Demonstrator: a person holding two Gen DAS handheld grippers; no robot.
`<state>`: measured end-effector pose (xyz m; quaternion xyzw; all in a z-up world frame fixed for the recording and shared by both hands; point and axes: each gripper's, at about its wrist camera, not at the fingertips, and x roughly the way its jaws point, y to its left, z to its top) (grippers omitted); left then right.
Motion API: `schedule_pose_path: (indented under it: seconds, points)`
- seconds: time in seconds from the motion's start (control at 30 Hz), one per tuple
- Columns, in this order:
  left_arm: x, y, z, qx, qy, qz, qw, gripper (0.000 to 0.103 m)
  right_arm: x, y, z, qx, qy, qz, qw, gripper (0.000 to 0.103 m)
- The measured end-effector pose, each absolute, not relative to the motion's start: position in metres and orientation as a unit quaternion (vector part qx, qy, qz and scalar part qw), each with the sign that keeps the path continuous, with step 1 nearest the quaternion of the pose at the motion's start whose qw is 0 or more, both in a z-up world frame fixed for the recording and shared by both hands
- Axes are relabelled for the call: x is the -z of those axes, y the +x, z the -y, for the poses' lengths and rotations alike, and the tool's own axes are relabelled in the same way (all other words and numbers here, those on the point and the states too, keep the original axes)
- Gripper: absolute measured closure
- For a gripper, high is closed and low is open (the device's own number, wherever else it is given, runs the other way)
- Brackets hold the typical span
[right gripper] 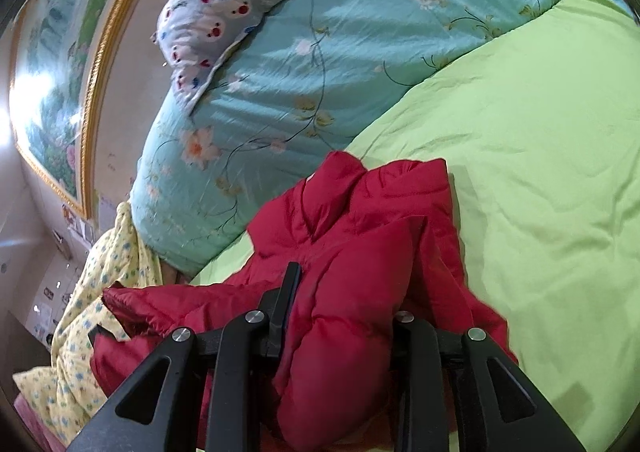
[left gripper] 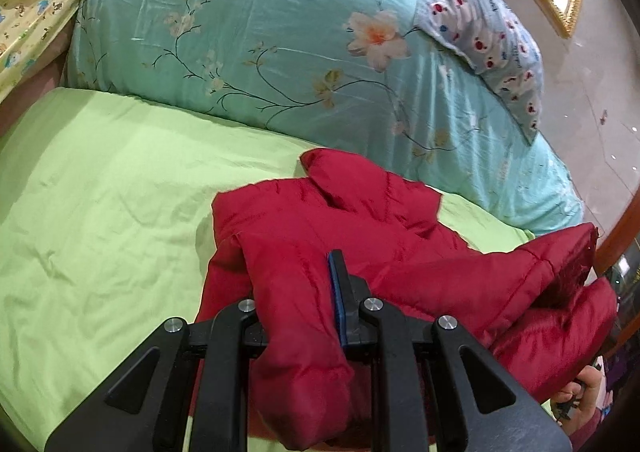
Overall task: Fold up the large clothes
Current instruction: 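Grasp the hem with both grippers and lift it toward the collar, then lay the hem onto the collar and release both grippers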
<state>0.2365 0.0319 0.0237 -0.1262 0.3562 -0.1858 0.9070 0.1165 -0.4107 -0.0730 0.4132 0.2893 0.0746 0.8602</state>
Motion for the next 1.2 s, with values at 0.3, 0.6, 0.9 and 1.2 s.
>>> schedule_pose_path:
  seconds: [0.3,0.6,0.9,1.2]
  points:
    - [0.002,0.278,-0.026,0.158,-0.121,-0.378,0.904,0.087,0.093,0.157,0.419,-0.041,0.418,-0.302,0.856,0.073]
    - [0.015,0.301,-0.029,0.143,-0.14,-0.378,0.904,0.086,0.105,0.18,0.419,-0.022,0.402,-0.307,0.862,0.073]
    - [0.028,0.333,-0.016,0.115,-0.123,-0.381,0.909,0.084,0.116,0.214,0.418,0.007,0.392,-0.305,0.868,0.073]
    - [0.019,0.332,-0.021,0.14,-0.112,-0.377,0.909,0.08,0.135,0.233,0.418,0.021,0.388,-0.312,0.867,0.073]
